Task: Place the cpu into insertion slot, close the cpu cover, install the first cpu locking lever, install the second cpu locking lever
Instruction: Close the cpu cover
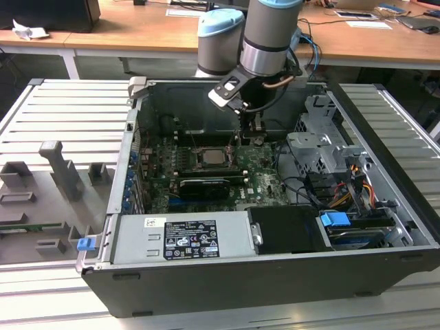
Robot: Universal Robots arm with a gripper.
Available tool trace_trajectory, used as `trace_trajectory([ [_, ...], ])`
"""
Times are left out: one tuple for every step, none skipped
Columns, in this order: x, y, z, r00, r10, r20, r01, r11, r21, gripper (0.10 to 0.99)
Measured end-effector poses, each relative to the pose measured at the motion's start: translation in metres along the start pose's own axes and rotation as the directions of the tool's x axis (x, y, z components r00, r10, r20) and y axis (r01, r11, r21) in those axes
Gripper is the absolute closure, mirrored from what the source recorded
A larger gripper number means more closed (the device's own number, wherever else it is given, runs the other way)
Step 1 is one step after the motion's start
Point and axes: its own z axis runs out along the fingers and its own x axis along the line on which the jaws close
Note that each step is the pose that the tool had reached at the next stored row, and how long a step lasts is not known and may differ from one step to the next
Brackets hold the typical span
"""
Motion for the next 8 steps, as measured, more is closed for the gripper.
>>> trace_trajectory([
  [0.0001, -0.0019, 0.0001, 1.0, 0.0, 0.0, 0.0, 1.0, 0.0, 0.98],
  [0.0002, -0.0035, 0.0001, 1.0, 0.0, -0.0001, 0.0, 1.0, 0.0, 0.98],
  [0.0003, -0.0056, 0.0002, 1.0, 0.0, -0.0001, 0.0, 1.0, 0.0, 0.98],
  [0.0004, -0.0071, 0.0002, 1.0, 0.0, 0.0, 0.0, 1.0, 0.0, 0.98],
  [0.0005, -0.0094, 0.0003, 1.0, 0.0, 0.0, 0.0, 1.0, 0.0, 0.98],
  [0.0006, -0.0112, 0.0004, 1.0, 0.0, 0.0, 0.0, 1.0, 0.0, 0.98],
  [0.0007, -0.0129, 0.0004, 1.0, 0.0, 0.0, 0.0, 1.0, 0.0, 0.98],
  [0.0008, -0.0159, 0.0005, 1.0, 0.0, -0.0001, 0.0, 1.0, 0.0, 0.98],
])
